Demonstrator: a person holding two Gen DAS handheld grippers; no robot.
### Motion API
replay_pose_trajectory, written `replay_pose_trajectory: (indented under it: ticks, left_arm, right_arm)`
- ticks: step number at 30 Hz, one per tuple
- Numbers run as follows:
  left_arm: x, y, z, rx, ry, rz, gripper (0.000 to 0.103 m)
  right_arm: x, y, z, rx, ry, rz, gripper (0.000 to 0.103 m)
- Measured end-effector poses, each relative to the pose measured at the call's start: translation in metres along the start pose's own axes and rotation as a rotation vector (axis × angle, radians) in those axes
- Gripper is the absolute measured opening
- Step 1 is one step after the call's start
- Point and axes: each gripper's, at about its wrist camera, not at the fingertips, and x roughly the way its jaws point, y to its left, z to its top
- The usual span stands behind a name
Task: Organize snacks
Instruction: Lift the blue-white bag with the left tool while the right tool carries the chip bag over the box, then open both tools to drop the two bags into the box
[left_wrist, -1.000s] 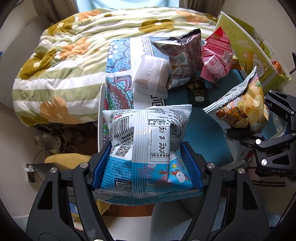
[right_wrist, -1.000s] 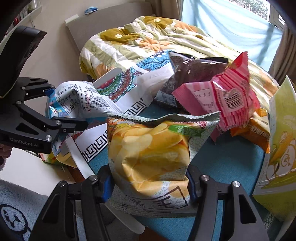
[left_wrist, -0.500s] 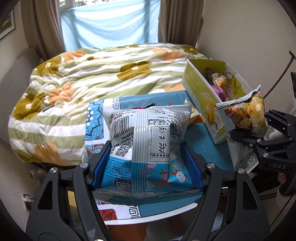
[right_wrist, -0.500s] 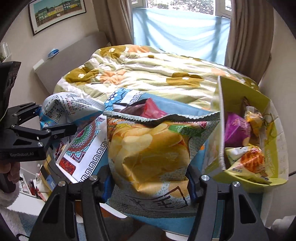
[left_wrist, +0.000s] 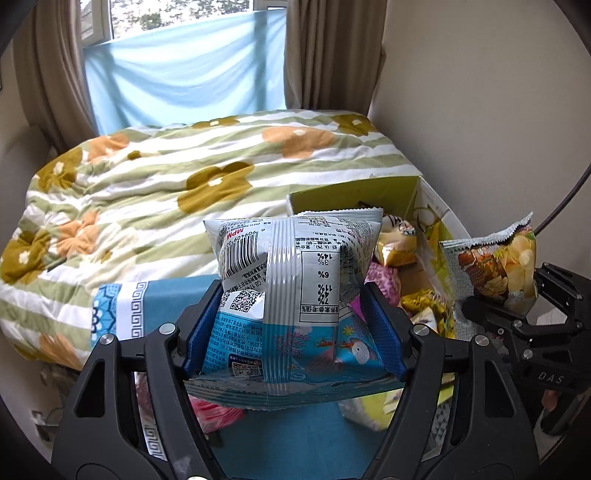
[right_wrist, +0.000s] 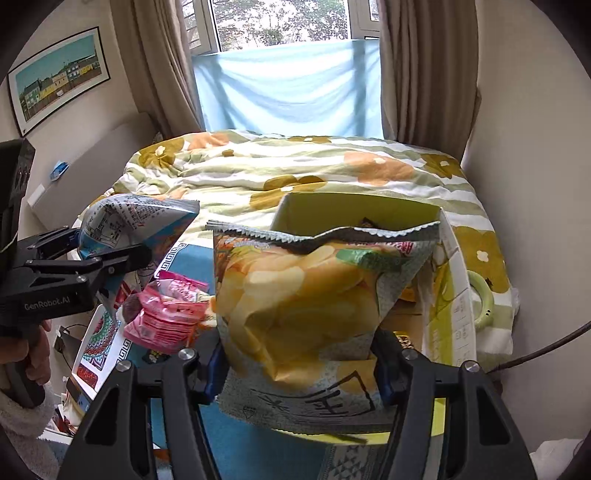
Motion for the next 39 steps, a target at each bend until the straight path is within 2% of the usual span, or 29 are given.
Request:
replay_pose_trajectory:
  ticks: [5,10,13,14,15,22,29,35,38,39]
  left_arm:
    - [0.059,-0.041,0.032,-0.019,0.062,0.006,0.071]
    - [0.109,-0.059,0.048,-0.043,0.118,0.023,0.072]
    - [0.127,-0.061,0.052,-0.054,0.135,0.035,0.085]
    - [0.130,-0.061,0.052,-0.049,0.140,0.047,0.094]
    - [0.131,-0.061,0.052,-0.042,0.140,0.057,0.099]
    - [0.117,-0.054,0.034,-0.003,0.153,0.067,0.099]
    - [0.087,-0.038,0.009,-0.038,0.159,0.017,0.099]
    - [0.066,-0.024,-0.005,-0.083,0.151,-0.004,0.099]
    - [0.058,-0.018,-0.009,-0.098,0.146,0.007,0.099]
    - [0.056,-0.016,-0.010,-0.109,0.147,-0.001,0.099]
  right_arm:
    - [0.025,-0.049,0.011,0.046,0.053,-0.002,0.058]
    - [0.042,-0.081,0.017,0.070,0.085,0.012,0.058]
    - [0.050,-0.094,0.016,0.094,0.101,0.037,0.058]
    - [0.052,-0.097,0.016,0.098,0.106,0.041,0.058]
    - [0.054,-0.100,0.015,0.102,0.111,0.042,0.058]
    - [0.059,-0.121,0.012,0.167,0.124,0.033,0.058]
    - [0.050,-0.124,0.022,0.229,0.103,0.005,0.059]
    - [0.067,-0.120,0.028,0.272,0.102,0.036,0.059]
    - [0.076,-0.121,0.029,0.309,0.096,0.038,0.066]
    - [0.077,-0.121,0.029,0.318,0.088,0.042,0.079]
